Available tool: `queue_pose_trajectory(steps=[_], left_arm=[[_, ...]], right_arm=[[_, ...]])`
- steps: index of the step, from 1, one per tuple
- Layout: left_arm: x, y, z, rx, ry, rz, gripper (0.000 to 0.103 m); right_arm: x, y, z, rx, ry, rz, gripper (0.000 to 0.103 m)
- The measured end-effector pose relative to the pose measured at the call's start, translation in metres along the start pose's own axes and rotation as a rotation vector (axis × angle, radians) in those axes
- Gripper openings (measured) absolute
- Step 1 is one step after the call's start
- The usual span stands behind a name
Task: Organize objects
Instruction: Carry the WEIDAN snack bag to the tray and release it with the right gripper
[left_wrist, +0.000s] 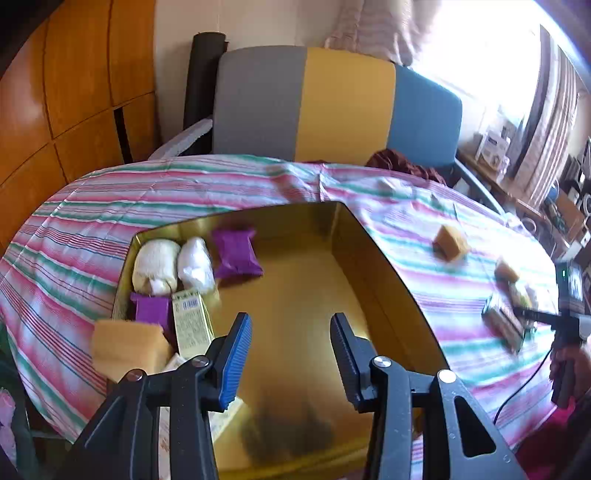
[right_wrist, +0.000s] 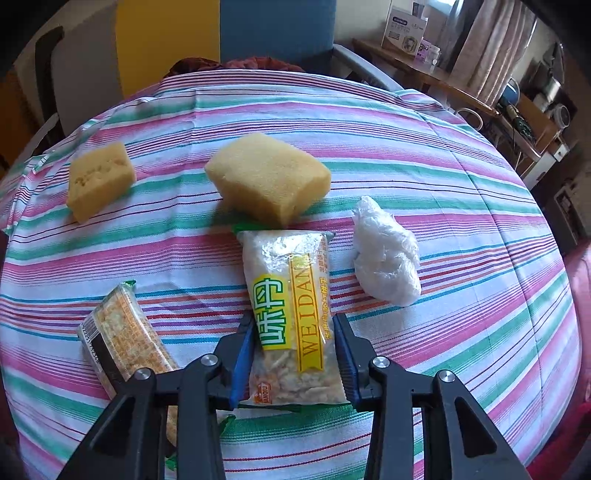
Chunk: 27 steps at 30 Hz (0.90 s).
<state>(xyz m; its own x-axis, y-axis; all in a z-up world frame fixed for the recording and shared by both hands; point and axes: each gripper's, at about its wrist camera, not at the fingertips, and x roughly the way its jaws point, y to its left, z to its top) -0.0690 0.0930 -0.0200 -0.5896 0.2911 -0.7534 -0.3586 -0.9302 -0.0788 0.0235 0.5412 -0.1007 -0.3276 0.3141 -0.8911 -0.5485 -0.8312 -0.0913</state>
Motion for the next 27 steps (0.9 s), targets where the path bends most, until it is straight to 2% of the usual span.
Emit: queue_pose_trajectory(steps=[7,11,22,27], left_arm=[[0.002,-0.004,-0.018,-0.014,0.03,-0.006,0.044],[0.002,-0.004,-0.024,-0.019,0.034,-0.005,0.044],[0.002,-0.009,-0.031,0.009,0.053,0.008,0.044],[0.0,-0.012,-0.032,0.032,0.038,0.015,0.044]], right_arm=[[-0.002,0.003,-0.001,0.011,0.003,0.014,0.04],[-0.001,0.003,0.001,0.033,0.009,0.062,0.04],[-0.003,0.008,0.0,0.038,0.008,0.077,0.04],[-0.012,0.005,0.002,0.057,-0.023,0.095,0.04]])
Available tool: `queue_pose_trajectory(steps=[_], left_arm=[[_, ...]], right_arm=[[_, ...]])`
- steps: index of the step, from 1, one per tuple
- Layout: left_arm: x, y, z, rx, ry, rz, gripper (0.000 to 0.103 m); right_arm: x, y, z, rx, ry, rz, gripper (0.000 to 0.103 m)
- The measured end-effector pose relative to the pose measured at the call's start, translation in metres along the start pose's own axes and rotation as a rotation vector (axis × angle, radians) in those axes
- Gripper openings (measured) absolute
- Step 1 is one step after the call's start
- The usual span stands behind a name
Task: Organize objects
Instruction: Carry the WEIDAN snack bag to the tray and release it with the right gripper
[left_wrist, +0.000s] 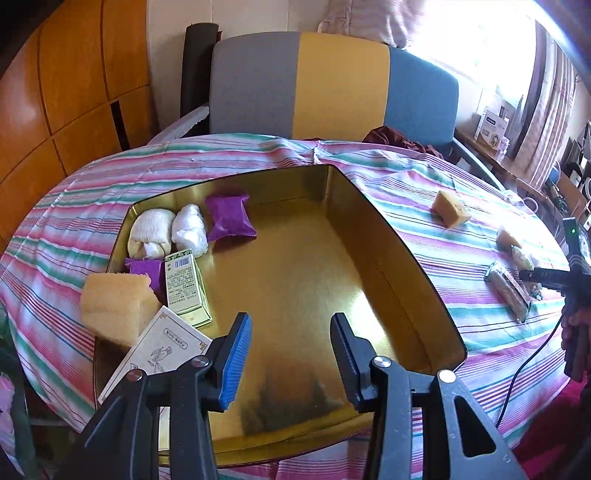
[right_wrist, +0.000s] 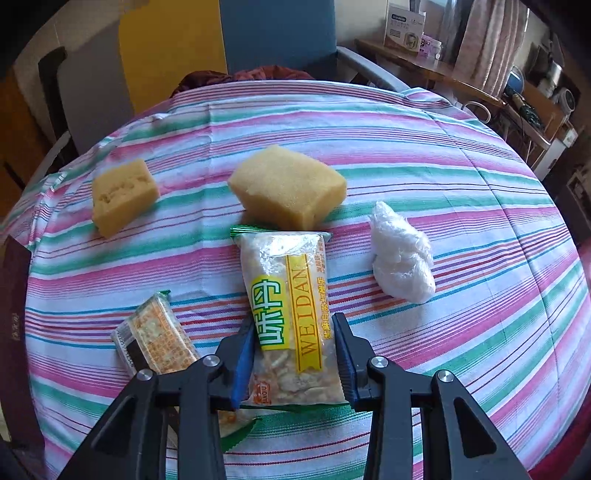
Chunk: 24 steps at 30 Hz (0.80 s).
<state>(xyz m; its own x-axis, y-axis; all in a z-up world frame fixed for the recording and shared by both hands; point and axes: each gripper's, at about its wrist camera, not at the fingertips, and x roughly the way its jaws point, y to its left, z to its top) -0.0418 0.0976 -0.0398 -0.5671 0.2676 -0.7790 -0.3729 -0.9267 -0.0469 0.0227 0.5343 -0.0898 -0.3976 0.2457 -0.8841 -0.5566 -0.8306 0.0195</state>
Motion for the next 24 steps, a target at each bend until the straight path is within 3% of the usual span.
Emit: queue_pose_trajectory(steps=[8,14,21,24], left_arm=[[-0.002,-0.001,0.002,0.02,-0.01,-0.005,0.044],[-0.01,0.01,0.006,0.01,-0.036,-0.027,0.044],[-0.026,0.039,0.008,-0.053,-0.077,-0.038,0.044],[-0.032,0.054,0.008,-0.086,-0.091,-0.039,0.044]], right_arm=[[-0.018,0.007,0.0,0.008,-0.066,0.061,0.04],[-0.041,0.041,-0.002,-0.037,-0.081,0.141,0.04],[-0.093,0.158,-0.001,-0.251,-0.134,0.319,0.04],[-0.103,0.222,-0.007,-0.361,-0.108,0.398,0.04]])
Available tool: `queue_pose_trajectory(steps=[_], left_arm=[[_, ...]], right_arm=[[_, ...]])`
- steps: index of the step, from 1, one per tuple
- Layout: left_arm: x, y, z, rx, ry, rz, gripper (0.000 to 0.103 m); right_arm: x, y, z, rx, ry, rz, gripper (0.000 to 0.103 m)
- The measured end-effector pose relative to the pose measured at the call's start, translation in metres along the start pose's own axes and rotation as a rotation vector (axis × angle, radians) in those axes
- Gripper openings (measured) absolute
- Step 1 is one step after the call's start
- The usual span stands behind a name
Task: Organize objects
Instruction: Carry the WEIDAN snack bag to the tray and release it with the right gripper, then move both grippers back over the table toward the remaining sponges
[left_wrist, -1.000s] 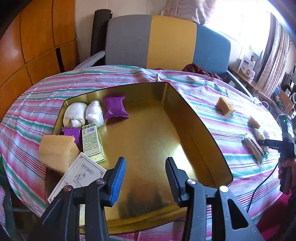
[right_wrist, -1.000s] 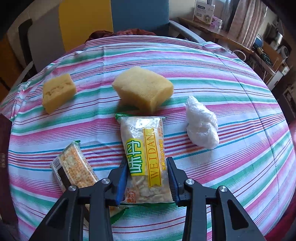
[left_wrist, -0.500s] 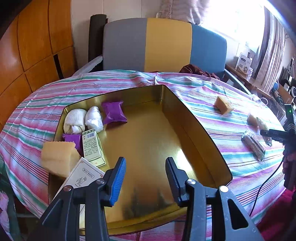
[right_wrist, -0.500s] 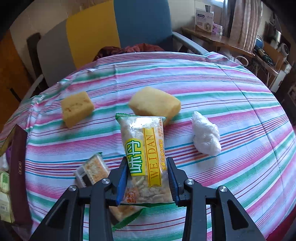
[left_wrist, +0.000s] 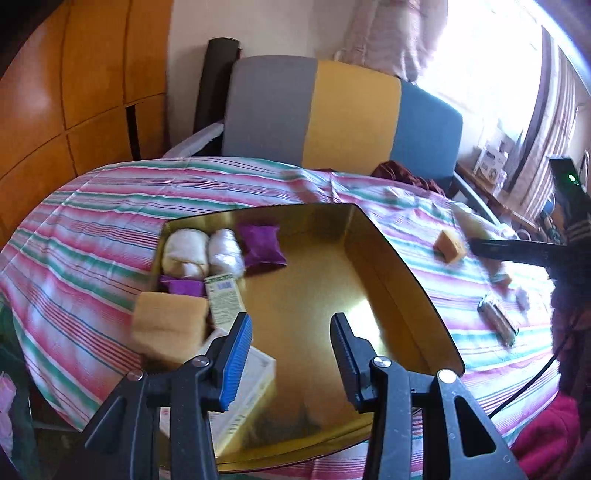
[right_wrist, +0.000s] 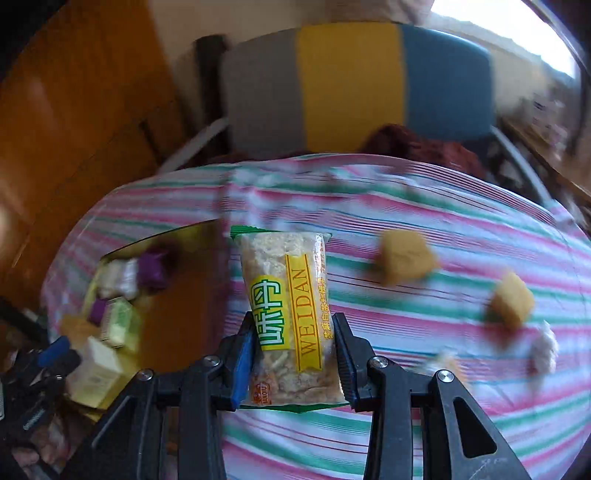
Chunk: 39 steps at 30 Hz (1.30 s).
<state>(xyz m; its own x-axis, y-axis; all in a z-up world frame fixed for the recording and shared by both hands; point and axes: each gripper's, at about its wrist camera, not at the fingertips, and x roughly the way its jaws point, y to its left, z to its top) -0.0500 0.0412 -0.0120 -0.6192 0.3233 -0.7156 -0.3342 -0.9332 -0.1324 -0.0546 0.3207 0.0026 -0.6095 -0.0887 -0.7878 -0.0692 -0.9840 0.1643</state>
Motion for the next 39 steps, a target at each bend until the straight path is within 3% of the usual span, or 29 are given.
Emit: queue_pose_trajectory(steps=[4,8,13,19,24,39], left_arm=[[-0.006,0.019,0.002,-0.039,-0.014,0.004,0.044],[-0.007,0.041,0.001,-0.082,-0.014,0.008,0.044],[-0.004,0.06,-0.004,-0.13,0.002,0.012,0.044],[0.002,0.071,-0.007,-0.161,0.018,0.011,0.044],[0.002,0.073,-0.008,-0.166,0.019,0.011,0.044],[-0.013,0.046,-0.01,-0.086,-0.001,0.026,0.044]], right_arm=[[0.034,0.075,0.011,-0.132,0.072,0.07,0.04],[0.082,0.125,0.021,-0.213,0.163,0.07,0.04],[0.145,0.152,0.029,-0.256,0.284,-0.011,0.04],[0.18,0.156,0.035,-0.267,0.287,-0.086,0.041],[0.173,0.154,0.037,-0.255,0.238,-0.061,0.062],[0.087,0.136,0.011,-0.245,0.079,0.01,0.069]])
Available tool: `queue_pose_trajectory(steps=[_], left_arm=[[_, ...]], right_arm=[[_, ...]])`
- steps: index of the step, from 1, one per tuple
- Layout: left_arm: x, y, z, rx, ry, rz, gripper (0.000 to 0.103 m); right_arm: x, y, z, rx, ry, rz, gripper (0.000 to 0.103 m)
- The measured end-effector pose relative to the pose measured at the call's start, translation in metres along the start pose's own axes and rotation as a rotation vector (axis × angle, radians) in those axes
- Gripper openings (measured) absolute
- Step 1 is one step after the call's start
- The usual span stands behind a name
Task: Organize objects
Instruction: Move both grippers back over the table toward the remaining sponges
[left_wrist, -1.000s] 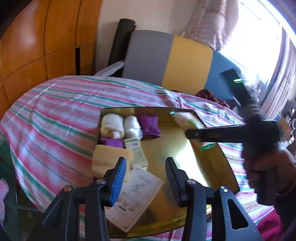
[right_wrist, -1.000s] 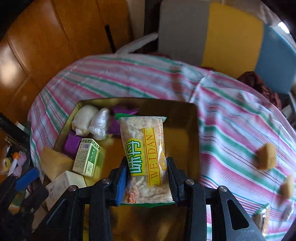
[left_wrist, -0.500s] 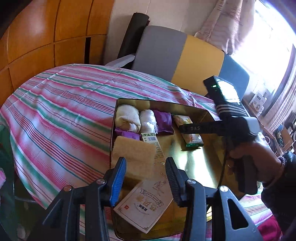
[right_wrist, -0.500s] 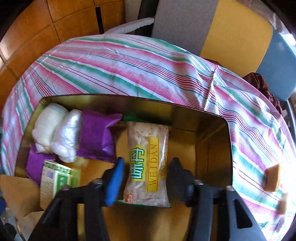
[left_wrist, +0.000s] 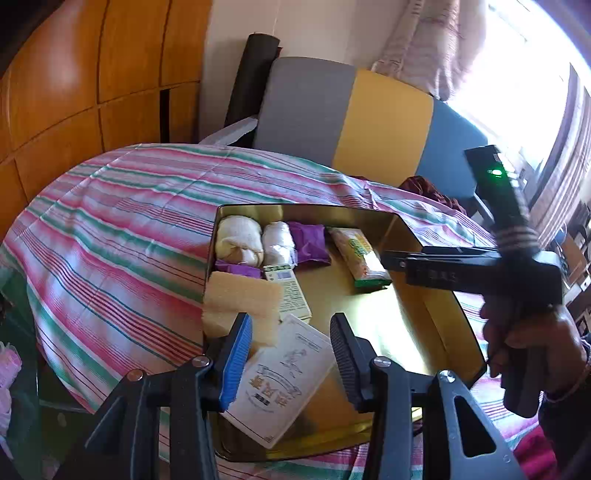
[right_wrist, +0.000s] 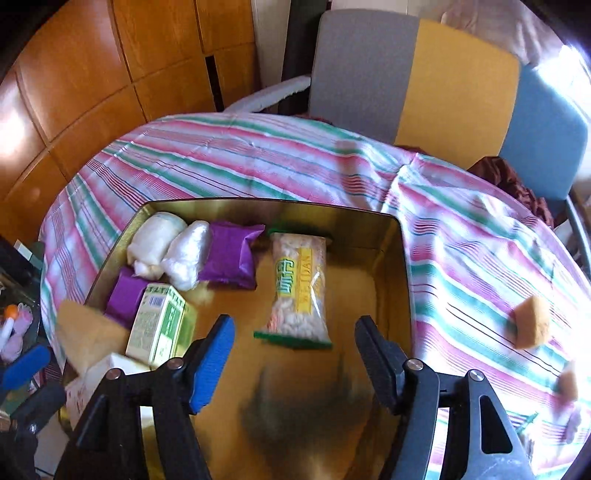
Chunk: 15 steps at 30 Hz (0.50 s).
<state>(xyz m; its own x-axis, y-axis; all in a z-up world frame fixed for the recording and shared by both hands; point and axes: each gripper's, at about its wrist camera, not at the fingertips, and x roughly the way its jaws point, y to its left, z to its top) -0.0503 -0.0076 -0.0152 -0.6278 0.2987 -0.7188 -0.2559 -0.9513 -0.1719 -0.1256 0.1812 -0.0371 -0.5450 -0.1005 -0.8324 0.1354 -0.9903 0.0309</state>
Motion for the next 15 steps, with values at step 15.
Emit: queue_pose_trajectory(steps=[15], left_arm=[[-0.008,-0.043,-0.006,0.123,0.0,-0.016,0.044]], right_arm=[[-0.075,-0.087,-0.067,0.081,-0.097,-0.113,0.071]])
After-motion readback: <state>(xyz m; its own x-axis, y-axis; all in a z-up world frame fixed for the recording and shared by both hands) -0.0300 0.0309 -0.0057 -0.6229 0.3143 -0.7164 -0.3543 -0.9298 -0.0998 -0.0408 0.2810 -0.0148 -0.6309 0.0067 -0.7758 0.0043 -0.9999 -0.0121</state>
